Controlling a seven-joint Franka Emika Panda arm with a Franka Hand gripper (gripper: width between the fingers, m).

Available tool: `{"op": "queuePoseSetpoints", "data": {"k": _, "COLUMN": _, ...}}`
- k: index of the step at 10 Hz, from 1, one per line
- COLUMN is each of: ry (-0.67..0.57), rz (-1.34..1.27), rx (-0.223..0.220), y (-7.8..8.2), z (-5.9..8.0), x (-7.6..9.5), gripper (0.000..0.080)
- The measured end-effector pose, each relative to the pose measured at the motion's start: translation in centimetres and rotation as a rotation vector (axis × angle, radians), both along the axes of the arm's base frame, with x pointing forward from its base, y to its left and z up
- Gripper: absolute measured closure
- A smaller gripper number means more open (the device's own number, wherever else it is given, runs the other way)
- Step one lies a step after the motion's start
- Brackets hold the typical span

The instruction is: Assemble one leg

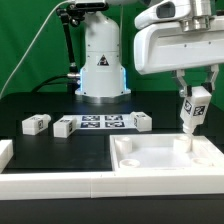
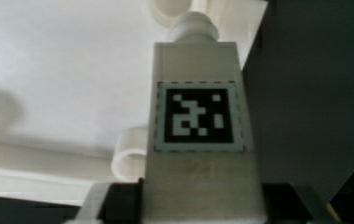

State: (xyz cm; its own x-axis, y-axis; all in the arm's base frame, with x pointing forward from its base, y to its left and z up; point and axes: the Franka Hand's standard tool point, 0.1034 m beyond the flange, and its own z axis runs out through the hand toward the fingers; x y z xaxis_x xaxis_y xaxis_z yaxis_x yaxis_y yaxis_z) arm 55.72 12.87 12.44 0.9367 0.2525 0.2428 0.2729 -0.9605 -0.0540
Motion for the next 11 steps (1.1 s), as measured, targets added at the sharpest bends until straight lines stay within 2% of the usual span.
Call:
{"op": "queuePoseSetpoints", "data": {"k": 2, "ry": -0.042, "rz": 0.047, "rx": -0.006, "y": -0.3, "z": 0.9, "x": 2.6, "gripper": 0.0508}}
{"op": "queuePoseSetpoints", "data": {"k": 4, "ry": -0.076, "rz": 0.04, "rx": -0.001, "y": -0.3, "z": 0.5, "x": 2.2, "gripper": 0.0508}}
{"op": "queuePoseSetpoints", "data": {"k": 5, "ry": -0.173, "rz": 0.034, "rx": 0.005, "y": -0.6, "z": 0.9, "x": 3.0, "gripper": 0.0508}}
{"op": "queuePoseSetpoints", "data": {"k": 6, "ry": -0.286, "rz": 0.03, "rx": 0.007, "y": -1.2, "z": 0.8, "x": 2.9, "gripper": 0.0508}}
{"op": "queuePoseSetpoints", "data": {"k": 7, "ry": -0.287, "rz": 0.027, "rx": 0.005, "y": -1.5, "z": -0.3, "x": 2.3, "gripper": 0.0508}}
{"op": "queuePoseSetpoints", "data": {"k": 11, "ry": -0.306, "rz": 0.034, "rx": 0.01, "y": -1.2, "z": -0.5, "x": 5.7, "gripper": 0.0508}}
